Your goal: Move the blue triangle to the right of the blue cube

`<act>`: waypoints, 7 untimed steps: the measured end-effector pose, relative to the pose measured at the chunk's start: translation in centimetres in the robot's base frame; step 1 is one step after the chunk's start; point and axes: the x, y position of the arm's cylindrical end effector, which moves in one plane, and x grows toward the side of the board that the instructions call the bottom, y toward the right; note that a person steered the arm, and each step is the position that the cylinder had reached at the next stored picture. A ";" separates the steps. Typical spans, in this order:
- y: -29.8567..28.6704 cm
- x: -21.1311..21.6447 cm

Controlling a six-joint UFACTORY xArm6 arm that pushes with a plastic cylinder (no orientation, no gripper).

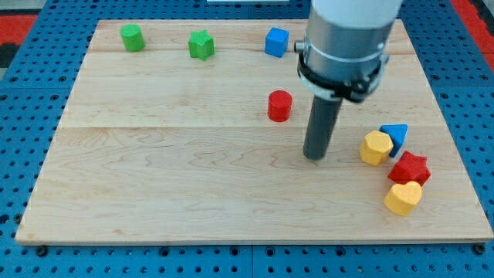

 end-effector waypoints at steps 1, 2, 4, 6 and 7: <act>2.9 -3.8; 7.9 -7.0; 16.1 1.2; 7.6 0.4; 4.0 -3.0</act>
